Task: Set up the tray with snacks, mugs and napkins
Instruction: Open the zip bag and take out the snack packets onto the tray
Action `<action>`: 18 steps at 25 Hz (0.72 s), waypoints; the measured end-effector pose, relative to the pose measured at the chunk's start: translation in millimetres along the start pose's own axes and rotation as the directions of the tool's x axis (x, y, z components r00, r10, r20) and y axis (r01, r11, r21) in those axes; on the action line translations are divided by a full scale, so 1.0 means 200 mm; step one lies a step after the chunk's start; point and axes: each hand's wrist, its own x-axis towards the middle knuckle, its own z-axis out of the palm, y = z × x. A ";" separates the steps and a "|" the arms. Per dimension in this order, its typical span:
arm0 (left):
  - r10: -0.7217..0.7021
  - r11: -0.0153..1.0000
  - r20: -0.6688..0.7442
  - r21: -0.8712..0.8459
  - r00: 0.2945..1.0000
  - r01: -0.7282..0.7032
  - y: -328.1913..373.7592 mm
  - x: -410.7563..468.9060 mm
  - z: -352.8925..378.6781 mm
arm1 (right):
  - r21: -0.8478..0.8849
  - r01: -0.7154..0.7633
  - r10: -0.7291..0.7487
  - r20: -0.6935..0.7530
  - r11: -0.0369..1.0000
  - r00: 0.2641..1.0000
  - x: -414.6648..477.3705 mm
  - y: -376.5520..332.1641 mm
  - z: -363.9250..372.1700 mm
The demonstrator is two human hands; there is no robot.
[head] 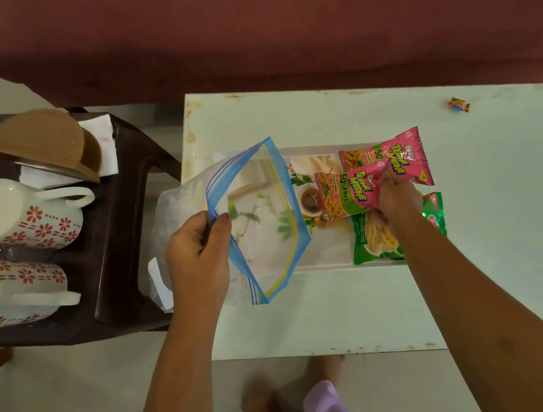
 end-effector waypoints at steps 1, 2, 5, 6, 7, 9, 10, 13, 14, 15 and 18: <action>-0.003 1.000 -0.007 0.001 1.000 0.003 0.00 0.00 0.00 | -0.160 0.077 -0.079 -0.007 0.984 0.997 -0.01 0.01 -0.01; -0.005 1.000 -0.012 -0.002 1.000 0.005 0.00 0.00 0.01 | -0.315 0.137 -0.154 -0.031 0.939 0.988 -0.02 0.01 -0.01; -0.006 1.000 -0.016 -0.026 1.000 0.006 0.00 0.00 0.02 | -0.582 0.275 -0.437 -0.155 0.765 0.886 -0.09 0.00 0.00; -0.006 1.000 -0.019 -0.027 1.000 0.005 0.00 0.00 0.02 | -0.659 0.375 -0.576 -0.109 0.652 0.810 -0.11 0.00 0.03; -0.006 1.000 -0.021 -0.025 1.000 0.005 0.00 0.00 0.03 | -0.735 0.489 -0.700 0.028 0.469 0.713 -0.13 0.01 0.07; -0.007 1.000 -0.019 -0.021 1.000 0.007 0.00 -0.01 0.03 | -0.769 0.634 -0.726 0.387 0.085 0.568 -0.14 0.07 0.15; -0.009 1.000 -0.014 -0.020 1.000 0.009 -0.01 -0.02 0.02 | -0.757 0.653 -0.664 0.477 0.021 0.575 -0.11 0.11 0.18; -0.015 1.000 -0.007 -0.019 1.000 0.015 -0.01 -0.03 0.01 | -0.795 0.603 -0.578 0.462 0.065 0.672 -0.02 0.19 0.20; -0.018 1.000 -0.004 -0.022 1.000 0.018 -0.01 -0.03 0.01 | -0.809 0.585 -0.571 0.452 0.062 0.685 -0.01 0.21 0.20; -0.021 0.999 0.001 -0.025 1.000 0.021 -0.01 -0.04 0.01 | -0.818 0.572 -0.567 0.449 0.048 0.690 0.01 0.20 0.21; -0.022 0.999 0.007 -0.031 1.000 0.022 -0.01 -0.05 0.01 | -0.835 0.548 -0.533 0.440 0.055 0.723 -0.02 0.17 0.22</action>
